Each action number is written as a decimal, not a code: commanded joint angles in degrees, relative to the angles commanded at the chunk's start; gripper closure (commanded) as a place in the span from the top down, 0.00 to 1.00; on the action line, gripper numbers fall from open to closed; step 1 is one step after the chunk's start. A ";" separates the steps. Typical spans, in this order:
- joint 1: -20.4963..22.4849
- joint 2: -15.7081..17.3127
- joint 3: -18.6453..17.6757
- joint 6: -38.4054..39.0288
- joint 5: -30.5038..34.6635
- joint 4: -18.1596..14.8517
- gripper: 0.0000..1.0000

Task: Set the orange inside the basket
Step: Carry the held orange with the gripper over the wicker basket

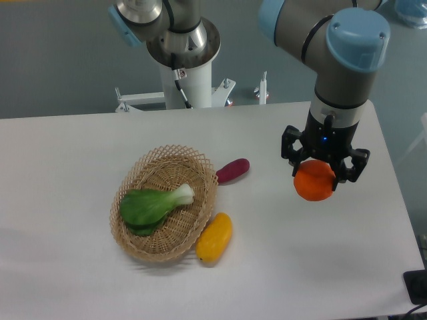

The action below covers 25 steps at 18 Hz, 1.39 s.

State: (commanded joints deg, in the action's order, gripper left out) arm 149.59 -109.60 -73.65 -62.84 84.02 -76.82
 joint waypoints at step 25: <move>-20.64 -1.49 -13.27 47.72 2.99 15.91 0.64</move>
State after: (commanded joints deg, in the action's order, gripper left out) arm 128.95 -111.09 -86.92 -15.12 87.01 -60.91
